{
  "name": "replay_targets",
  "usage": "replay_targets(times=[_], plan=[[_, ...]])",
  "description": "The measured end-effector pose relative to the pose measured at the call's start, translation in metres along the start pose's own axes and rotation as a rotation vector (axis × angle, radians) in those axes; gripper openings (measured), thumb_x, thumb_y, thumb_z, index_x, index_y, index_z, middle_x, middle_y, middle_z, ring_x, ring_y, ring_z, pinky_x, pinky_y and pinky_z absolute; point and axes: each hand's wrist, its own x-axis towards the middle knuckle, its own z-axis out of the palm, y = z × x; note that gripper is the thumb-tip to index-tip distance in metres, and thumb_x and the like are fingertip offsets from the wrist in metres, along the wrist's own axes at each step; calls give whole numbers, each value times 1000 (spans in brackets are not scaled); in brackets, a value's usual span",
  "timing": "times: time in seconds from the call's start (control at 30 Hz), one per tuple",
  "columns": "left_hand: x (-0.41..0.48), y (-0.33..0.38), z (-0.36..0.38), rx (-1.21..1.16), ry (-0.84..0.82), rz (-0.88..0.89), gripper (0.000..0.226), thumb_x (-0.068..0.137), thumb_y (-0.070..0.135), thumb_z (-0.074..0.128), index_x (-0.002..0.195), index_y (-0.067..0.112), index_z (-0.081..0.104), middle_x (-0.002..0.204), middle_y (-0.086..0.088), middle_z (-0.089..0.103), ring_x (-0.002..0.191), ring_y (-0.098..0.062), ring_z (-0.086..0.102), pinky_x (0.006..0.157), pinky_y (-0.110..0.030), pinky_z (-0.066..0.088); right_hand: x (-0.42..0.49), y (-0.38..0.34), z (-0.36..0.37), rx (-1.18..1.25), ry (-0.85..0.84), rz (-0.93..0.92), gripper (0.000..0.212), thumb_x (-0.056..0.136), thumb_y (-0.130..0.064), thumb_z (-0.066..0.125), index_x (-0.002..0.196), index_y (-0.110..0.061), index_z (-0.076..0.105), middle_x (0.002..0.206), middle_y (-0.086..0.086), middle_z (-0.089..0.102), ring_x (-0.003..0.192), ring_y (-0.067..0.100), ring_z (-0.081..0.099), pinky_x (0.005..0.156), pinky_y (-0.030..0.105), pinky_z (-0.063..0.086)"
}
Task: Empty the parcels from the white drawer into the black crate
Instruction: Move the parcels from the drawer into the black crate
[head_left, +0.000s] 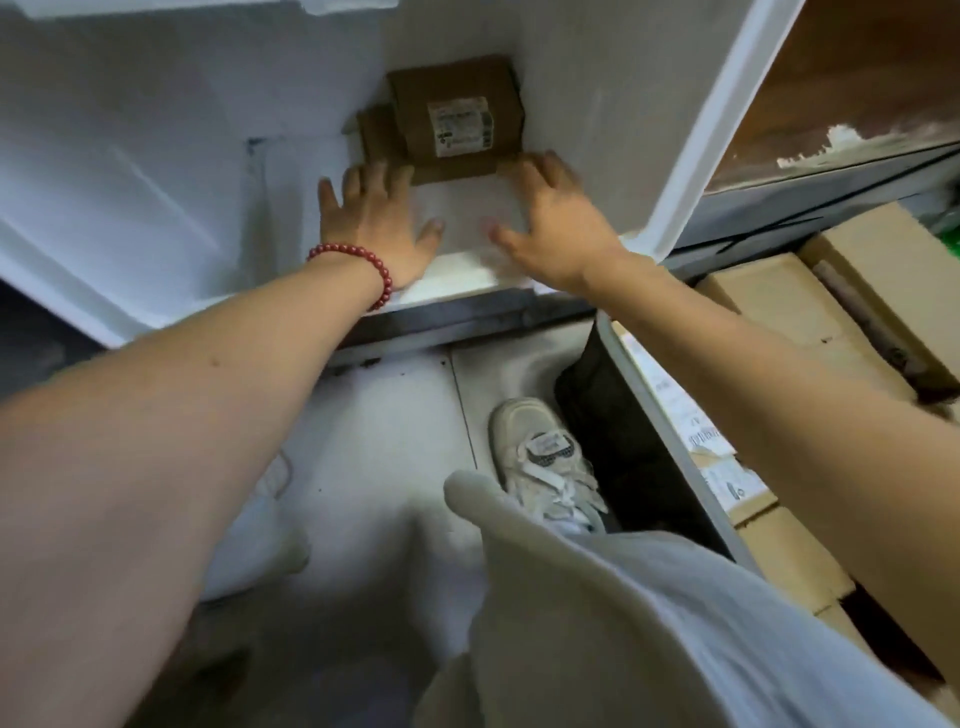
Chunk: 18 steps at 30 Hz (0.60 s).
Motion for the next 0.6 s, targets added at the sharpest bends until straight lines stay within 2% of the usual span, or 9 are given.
replay_targets(times=[0.2, 0.27, 0.5, 0.6], plan=[[52, -5, 32, -128, -55, -61, 69, 97, 49, 39, 152, 19, 12, 159, -10, 11, 145, -35, 12, 115, -55, 15, 60, 6, 22, -40, -132, 42, 73, 96, -49, 48, 153, -18, 13, 160, 9, 9, 146, 31, 12, 118, 41, 17], [68, -7, 41, -180, -79, -93, 71, 96, 49, 41, 153, 20, 10, 159, -11, 9, 145, -35, 11, 115, -55, 15, 76, 13, 31, -36, -155, 46, 77, 95, -50, 49, 154, -20, 10, 160, 8, 6, 147, 29, 11, 117, 38, 16], [108, -21, 56, -256, -74, -123, 85, 95, 46, 46, 152, 11, -6, 159, -16, 3, 146, -34, 9, 117, -50, 12, 136, 32, 45, 207, -20, 218, 95, 89, -43, 63, 154, -9, 3, 156, 15, 16, 143, 31, 23, 115, 33, 23], [122, -28, 60, -264, -80, -89, 85, 96, 45, 45, 152, 10, -8, 160, -14, 1, 147, -29, 6, 118, -48, 8, 153, 36, 52, 192, -58, 232, 107, 84, -48, 67, 154, -9, -4, 159, 15, 8, 147, 32, 10, 118, 36, 15]])
